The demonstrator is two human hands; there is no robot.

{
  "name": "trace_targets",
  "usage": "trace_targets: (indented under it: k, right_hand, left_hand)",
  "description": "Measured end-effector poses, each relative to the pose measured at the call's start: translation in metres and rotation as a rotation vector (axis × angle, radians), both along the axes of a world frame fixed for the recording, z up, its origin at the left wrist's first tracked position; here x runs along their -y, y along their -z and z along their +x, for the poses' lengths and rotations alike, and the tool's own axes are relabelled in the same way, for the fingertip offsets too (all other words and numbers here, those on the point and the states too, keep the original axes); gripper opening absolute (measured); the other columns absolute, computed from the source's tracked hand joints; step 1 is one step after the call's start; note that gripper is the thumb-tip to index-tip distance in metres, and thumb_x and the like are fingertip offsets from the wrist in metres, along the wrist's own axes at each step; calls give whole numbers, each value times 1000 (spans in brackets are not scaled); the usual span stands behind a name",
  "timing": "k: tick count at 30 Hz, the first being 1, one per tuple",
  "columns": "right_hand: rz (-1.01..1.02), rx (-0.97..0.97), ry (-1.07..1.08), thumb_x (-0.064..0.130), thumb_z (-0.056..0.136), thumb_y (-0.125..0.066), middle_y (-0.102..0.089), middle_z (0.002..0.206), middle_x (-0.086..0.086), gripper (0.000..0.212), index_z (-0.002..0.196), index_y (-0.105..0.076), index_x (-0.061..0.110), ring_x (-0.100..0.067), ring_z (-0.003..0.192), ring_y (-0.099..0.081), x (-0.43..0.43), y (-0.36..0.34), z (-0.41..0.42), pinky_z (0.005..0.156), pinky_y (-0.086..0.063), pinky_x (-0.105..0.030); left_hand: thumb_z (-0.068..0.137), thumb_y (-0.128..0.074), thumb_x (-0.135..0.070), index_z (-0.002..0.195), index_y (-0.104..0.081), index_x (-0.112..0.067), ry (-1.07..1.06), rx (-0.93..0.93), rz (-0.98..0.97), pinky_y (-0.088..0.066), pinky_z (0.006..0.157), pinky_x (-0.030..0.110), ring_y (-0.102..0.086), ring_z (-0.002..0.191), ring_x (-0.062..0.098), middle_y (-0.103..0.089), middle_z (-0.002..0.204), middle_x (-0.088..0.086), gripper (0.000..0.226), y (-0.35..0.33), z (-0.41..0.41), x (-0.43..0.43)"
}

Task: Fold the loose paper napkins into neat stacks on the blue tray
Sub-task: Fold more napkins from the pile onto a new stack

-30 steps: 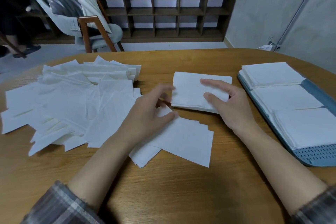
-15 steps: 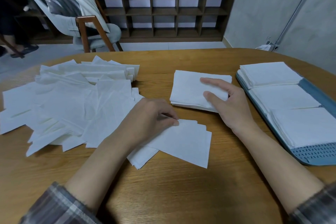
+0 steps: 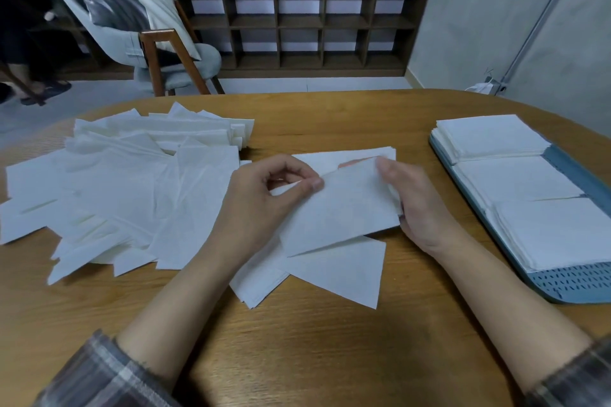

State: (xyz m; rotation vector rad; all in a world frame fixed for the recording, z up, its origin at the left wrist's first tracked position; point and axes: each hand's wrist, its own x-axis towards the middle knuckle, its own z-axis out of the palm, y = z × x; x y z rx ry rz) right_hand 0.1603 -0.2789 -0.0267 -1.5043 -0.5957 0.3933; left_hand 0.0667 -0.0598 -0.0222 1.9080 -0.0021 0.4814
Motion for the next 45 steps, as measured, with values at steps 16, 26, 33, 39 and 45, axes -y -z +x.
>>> trace_targets:
  k: [16,26,33,39,45]
  right_hand:
    - [-84,77,34,24,93,-78,-61,140,15,72,147,-44,56,-13,127,-62,-4,-4,-2,106,-51,-39]
    - [-121,123,11,29,96,-75,-48,153,22,75,152,-36,59,-4,135,-54,-4,-4,-4,111,-46,-34]
    - [-73,118,58,17,100,-72,-47,158,5,76,150,-36,61,-16,138,-55,-4,-5,-2,114,-48,-47]
    - [30,61,28,9,99,-70,-47,158,-1,78,148,-38,61,-23,135,-58,-4,-4,-2,112,-50,-55]
    - [-94,135,36,18,99,-71,-53,151,11,68,147,-43,58,-11,134,-58,-3,-4,-2,114,-49,-46]
  left_hand:
    - [99,-75,-21,106,-83,-32,-38,-78,-37,-43,63,25,-47,65,30,-78,110,-16,16,4,1,-5]
    - [97,-76,-17,108,-83,-25,-33,-77,-44,-40,59,8,-54,60,-1,-78,110,-19,16,0,-1,1]
    - [93,-80,-35,145,-51,-40,-250,-85,-21,-52,78,17,-64,91,3,-64,113,-16,60,3,0,2]
    - [104,-61,-44,151,-35,-60,92,-118,-210,-53,108,34,-60,130,2,-59,145,-20,56,-8,-5,9]
    - [103,-68,-15,149,-46,-37,110,-37,-81,-53,80,18,-67,111,6,-65,128,-17,56,0,-3,5]
